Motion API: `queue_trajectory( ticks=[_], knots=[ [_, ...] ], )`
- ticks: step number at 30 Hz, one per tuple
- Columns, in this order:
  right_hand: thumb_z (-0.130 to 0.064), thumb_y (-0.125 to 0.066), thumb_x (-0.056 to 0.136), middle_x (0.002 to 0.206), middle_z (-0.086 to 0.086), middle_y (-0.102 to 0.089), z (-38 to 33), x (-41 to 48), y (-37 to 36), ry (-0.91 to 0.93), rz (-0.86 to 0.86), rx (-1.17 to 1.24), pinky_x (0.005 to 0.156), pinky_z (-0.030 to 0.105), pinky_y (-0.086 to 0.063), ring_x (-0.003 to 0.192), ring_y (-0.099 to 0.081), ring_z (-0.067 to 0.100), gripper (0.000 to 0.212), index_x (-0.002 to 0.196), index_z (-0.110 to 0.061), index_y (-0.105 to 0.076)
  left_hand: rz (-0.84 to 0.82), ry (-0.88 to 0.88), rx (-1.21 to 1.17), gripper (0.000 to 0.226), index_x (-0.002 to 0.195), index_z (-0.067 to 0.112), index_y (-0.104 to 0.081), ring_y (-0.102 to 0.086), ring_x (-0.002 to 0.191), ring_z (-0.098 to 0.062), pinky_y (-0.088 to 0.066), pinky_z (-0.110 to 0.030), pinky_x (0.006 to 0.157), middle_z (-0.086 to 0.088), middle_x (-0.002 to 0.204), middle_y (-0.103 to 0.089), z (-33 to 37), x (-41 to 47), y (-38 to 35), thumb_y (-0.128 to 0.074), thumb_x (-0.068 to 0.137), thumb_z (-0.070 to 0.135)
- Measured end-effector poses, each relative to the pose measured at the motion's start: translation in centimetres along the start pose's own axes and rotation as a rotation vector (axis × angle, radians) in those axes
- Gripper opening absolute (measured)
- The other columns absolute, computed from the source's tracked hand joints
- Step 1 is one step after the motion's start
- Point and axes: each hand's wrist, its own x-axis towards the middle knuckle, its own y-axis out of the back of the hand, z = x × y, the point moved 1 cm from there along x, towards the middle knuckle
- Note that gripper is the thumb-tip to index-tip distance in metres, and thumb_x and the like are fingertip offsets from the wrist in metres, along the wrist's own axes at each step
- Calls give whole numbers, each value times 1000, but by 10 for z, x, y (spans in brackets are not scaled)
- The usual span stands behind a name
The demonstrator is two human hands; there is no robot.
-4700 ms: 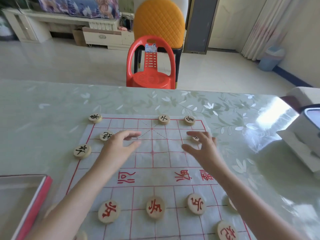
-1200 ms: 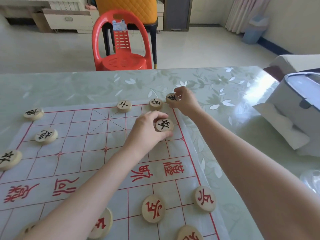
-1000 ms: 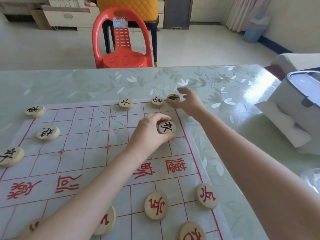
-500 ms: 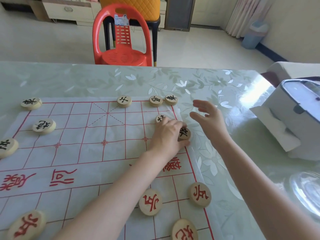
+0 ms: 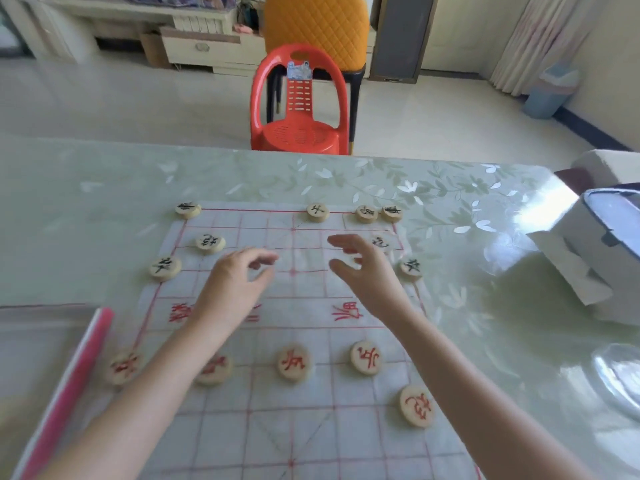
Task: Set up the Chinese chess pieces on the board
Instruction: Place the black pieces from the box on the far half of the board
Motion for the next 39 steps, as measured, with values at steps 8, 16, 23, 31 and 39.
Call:
queue_trajectory(
  ticks=[8, 16, 23, 31, 39],
  knots=[
    [-12, -58, 86, 121, -1, -61, -80, -58, -101, 44, -300, -36, 90, 20, -37, 113, -51, 16, 34, 119, -18, -58, 57, 292, 10, 21, 101, 11, -68, -63, 91, -17, -42, -16, 80, -5, 99, -70, -89, -98, 140, -61, 83, 3],
    [-12, -56, 86, 126, 4, -59, -145, -98, -195, 246, -528, -204, 100, 30, -36, 119, -46, 22, 38, 124, -16, -56, 26, 506, 207, 29, 102, 21, -67, -64, 100, -20, -49, -34, 86, -1, 104, -70, -159, -183, 210, -67, 77, 6],
    [-7, -54, 82, 134, 6, -52, -172, -108, -285, 439, -679, -472, 99, 34, -30, 125, -43, 27, 47, 128, -16, -52, -38, 416, 384, 36, 103, 20, -67, -52, 97, -17, -31, -23, 71, 3, 96, -58, -158, -198, 204, -75, 69, 30],
    [-19, -48, 90, 118, 6, -62, -155, -96, -313, 638, -497, -609, 94, 32, -20, 116, -40, 26, 29, 116, -13, -59, 28, 398, 355, 45, 108, 15, -62, -54, 103, -23, -36, -29, 75, -4, 106, -64, -170, -201, 197, -76, 66, 20],
    [-14, -40, 92, 132, 12, -44, -149, -79, -305, 459, -440, -752, 100, 38, -23, 118, -31, 31, 36, 128, -9, -43, 106, 365, 232, 58, 121, 17, -56, -52, 108, -18, -42, -27, 89, 2, 110, -60, -173, -210, 191, -79, 67, 20]
  ],
)
